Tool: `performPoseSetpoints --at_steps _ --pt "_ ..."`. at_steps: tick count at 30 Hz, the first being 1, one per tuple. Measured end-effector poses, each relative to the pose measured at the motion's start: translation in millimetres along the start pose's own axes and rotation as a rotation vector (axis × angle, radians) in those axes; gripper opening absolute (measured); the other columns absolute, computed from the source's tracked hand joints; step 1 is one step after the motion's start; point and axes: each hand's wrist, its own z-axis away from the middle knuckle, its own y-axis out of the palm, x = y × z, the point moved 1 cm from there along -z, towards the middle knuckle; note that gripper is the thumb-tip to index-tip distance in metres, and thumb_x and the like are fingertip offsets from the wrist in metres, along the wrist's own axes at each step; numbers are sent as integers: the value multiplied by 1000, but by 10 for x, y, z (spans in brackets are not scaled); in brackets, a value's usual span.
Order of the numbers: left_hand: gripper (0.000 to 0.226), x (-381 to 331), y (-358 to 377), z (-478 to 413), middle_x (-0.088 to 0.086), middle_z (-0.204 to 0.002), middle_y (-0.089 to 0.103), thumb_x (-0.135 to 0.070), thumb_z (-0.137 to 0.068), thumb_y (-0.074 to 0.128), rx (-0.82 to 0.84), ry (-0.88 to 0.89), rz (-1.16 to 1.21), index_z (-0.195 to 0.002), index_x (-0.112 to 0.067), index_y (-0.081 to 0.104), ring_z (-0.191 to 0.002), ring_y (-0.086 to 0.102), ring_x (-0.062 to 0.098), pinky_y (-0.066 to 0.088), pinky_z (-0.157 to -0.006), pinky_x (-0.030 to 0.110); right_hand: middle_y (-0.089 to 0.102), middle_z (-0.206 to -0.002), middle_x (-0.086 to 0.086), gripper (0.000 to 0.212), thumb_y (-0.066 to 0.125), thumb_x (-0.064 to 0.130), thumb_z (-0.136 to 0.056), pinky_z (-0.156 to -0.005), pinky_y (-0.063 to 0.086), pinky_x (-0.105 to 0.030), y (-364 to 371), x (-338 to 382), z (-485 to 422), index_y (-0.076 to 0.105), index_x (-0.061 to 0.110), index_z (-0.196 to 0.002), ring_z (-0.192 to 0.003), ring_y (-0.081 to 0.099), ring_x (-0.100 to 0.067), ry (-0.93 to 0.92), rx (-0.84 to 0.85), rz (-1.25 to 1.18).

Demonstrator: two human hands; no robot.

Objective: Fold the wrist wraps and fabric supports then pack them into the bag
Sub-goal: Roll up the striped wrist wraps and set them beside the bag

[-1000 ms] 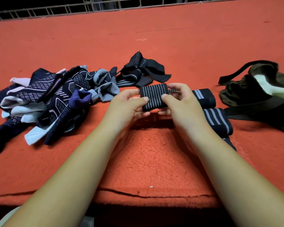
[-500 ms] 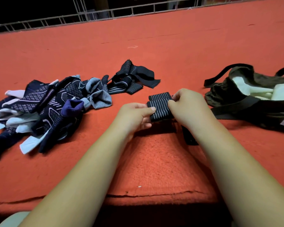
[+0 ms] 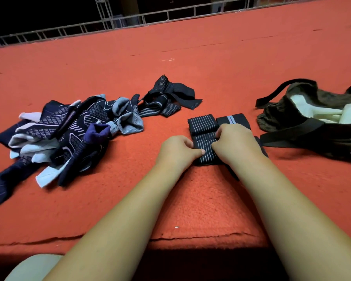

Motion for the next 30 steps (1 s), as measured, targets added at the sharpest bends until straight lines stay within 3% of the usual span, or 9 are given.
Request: performPoseSetpoints --at_steps 5,7,10,12,15,18,23,26,30 --pt "33 17 3 -63 -1 -78 77 -46 -80 90 12 -2 22 -81 -19 70 -79 74 23 58 -76 37 63 -115 -9 20 65 27 -90 -88 55 -43 -14 20 2 72 22 -108 -113 60 -36 -11 -39 -46" --pt "32 12 -63 -140 4 -73 78 -46 -87 82 18 -17 89 -80 -16 72 -69 74 24 60 -71 39 63 -111 -8 15 65 30 -92 -88 55 -44 -32 61 -5 73 22 -101 -110 61 -35 -39 -92 -113" --pt "22 12 -227 -338 -1 -73 76 -35 -96 69 -76 21 103 -84 -18 72 -69 74 23 64 -76 43 58 -108 -2 12 62 32 -96 -93 52 -44 -52 148 -14 72 27 -97 -112 58 -31 -117 -145 -254" --pt "13 5 -341 -518 -2 -89 78 -26 -96 65 -145 98 4 -93 -20 76 -85 74 22 61 -86 36 56 -109 1 12 61 32 -99 -98 50 -44 -58 196 -23 72 28 -98 -114 57 -30 -177 -151 -332" --pt "32 -1 -419 -828 6 -131 69 -19 -94 62 -171 178 -201 -123 -20 77 -122 64 26 46 -103 30 58 -111 0 13 61 29 -100 -103 45 -42 -57 220 -42 73 27 -103 -115 56 -29 -234 -193 -368" --pt "46 55 -383 -1175 7 -157 47 -23 -96 61 -87 235 -373 -142 -22 67 -142 47 33 36 -121 38 60 -112 0 13 61 25 -99 -100 44 -39 -31 230 -48 73 24 -103 -113 55 -27 -267 -232 -392" --pt "52 201 -301 -1510 -7 -177 16 -49 -105 44 32 102 -630 -157 -44 47 -154 27 38 32 -122 53 59 -114 3 15 59 26 -100 -93 38 -31 32 211 -59 73 25 -105 -113 50 -21 -243 -206 -392" --pt "55 240 -254 -1562 -9 -173 28 -52 -106 42 -30 98 -616 -159 -37 45 -150 32 37 34 -118 51 59 -112 6 16 57 26 -101 -89 34 -29 35 208 -71 73 25 -105 -112 48 -18 -230 -202 -402" --pt "50 348 -327 -1503 -6 -147 66 -28 -96 61 -224 155 -205 -145 -37 65 -139 53 30 43 -117 41 60 -113 4 16 57 25 -101 -89 35 -28 39 225 -70 73 24 -105 -113 49 -20 -233 -188 -415"
